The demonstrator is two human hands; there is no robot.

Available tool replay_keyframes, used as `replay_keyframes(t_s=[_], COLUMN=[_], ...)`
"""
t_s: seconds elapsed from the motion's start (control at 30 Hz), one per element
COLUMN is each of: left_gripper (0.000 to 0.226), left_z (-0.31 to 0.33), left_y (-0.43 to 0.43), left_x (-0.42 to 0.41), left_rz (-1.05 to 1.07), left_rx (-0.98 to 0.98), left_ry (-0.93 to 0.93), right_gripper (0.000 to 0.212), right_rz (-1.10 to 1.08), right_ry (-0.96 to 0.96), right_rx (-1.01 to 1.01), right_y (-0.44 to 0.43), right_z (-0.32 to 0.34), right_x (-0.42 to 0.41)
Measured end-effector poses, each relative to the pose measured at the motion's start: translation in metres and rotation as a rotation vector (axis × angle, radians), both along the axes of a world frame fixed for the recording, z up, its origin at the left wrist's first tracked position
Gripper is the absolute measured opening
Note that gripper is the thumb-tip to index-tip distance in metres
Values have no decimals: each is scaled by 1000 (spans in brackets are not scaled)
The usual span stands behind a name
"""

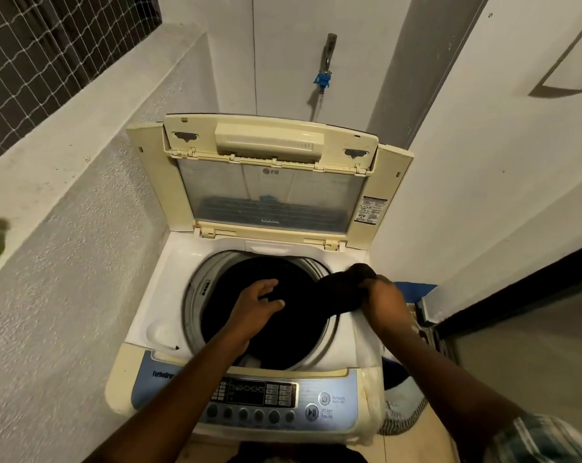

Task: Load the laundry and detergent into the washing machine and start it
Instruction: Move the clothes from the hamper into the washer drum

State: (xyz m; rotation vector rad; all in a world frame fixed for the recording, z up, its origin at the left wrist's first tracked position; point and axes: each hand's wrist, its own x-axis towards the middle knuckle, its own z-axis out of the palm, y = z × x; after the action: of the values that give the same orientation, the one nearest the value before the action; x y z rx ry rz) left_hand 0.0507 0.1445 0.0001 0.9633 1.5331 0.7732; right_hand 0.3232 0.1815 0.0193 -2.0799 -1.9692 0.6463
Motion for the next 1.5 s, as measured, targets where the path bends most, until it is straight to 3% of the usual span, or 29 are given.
replay_keyframes(t_s=[0.23,0.43,0.57,0.8,1.03,1.23,1.5], left_gripper=[47,27,32,28,24,22,23], left_z=[6,1,-7,3,13,-8,-109], left_y=[-2,-8,-12,-16,-27,-22,-7], left_x=[8,1,2,52,180,305,416], left_rz=[-22,57,76,46,-92,-97,93], left_rx=[107,145,131,200,231,128,-160], left_ry=[29,93,79,27,-33,-52,-31], right_gripper=[24,27,36,36,32,35,28], right_rz=[323,343,278,22,-420,-413,-307], right_ry=[192,303,325,548,645,673,641], right_rx=[221,118,25,188,235,113,-234], right_y=[-9,-18,-28,-59,-75,-60,-30], right_z=[25,21,14,5,-25,-69,-172], right_x=[-94,-123,-103,-17,146,269,347])
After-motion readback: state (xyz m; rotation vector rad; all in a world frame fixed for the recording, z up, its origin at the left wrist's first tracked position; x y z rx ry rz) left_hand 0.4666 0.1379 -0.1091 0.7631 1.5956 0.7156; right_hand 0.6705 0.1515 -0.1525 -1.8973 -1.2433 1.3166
